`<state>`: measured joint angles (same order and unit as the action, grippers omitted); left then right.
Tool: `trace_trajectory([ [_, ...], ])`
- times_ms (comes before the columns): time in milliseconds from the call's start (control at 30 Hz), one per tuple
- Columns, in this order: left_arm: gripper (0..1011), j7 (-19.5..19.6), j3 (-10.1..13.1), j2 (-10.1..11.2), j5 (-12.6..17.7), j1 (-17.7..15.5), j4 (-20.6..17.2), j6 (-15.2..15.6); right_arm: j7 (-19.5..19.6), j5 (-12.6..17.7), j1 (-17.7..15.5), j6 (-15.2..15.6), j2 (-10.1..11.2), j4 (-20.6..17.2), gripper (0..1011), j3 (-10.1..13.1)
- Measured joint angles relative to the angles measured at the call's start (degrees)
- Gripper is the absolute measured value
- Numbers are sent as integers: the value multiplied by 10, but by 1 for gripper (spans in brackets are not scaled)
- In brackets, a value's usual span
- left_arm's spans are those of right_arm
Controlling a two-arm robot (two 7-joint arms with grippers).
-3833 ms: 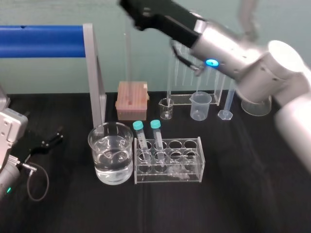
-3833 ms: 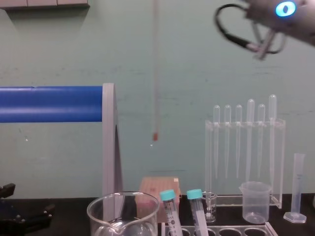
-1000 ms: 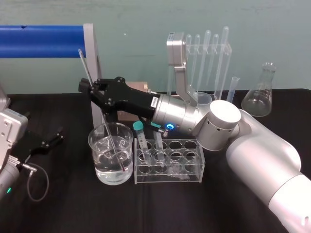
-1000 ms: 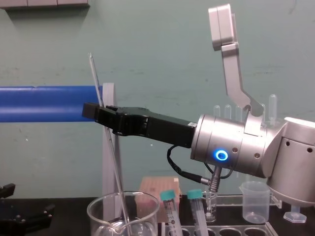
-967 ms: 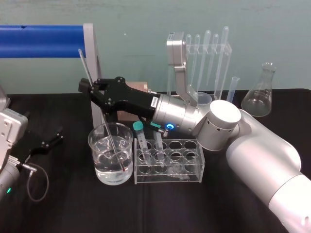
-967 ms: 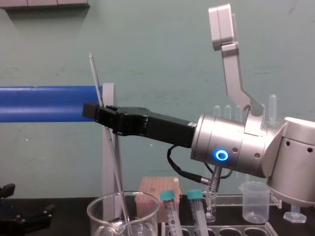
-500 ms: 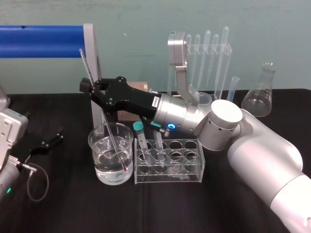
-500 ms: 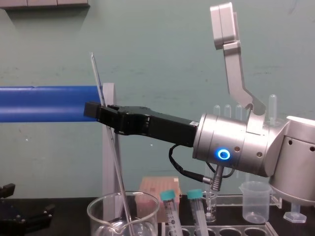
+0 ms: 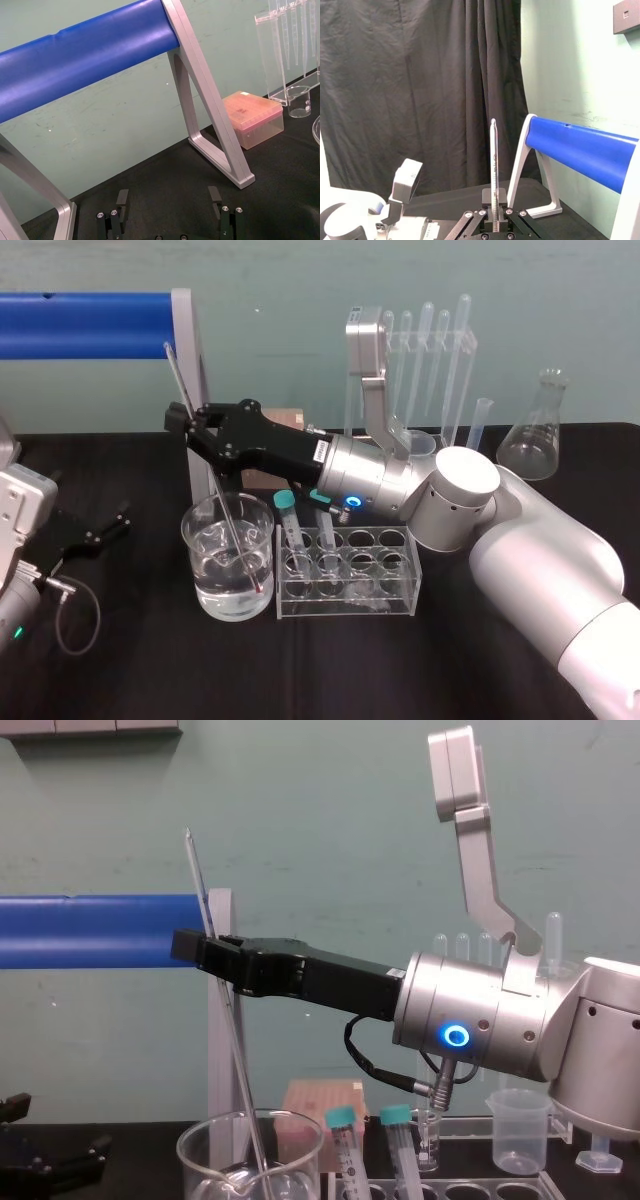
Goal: Hold the thermometer with one hand and immerse one end into the beaker, then reinsert it into the test tube rack.
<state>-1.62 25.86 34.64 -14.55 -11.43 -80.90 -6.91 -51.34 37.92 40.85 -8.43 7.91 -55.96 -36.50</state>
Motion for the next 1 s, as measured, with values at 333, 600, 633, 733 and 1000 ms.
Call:
trace_trajectory([
  [333, 1008, 0, 0, 0, 0, 0, 0, 0, 0, 0, 0, 0, 0, 0, 55, -1],
  [600, 1008, 0, 0, 0, 0, 0, 0, 0, 1, 1, 0, 0, 1, -1, 56, -1],
  [633, 1008, 0, 0, 0, 0, 0, 0, 0, 1, 0, 0, 0, 1, -1, 55, -1],
  [733, 1008, 0, 0, 0, 0, 0, 0, 0, 2, 0, -1, 0, 1, -3, 55, -2],
  [1000, 1008, 0, 0, 0, 0, 0, 0, 0, 3, 0, -3, 3, 3, -8, 55, -2],
])
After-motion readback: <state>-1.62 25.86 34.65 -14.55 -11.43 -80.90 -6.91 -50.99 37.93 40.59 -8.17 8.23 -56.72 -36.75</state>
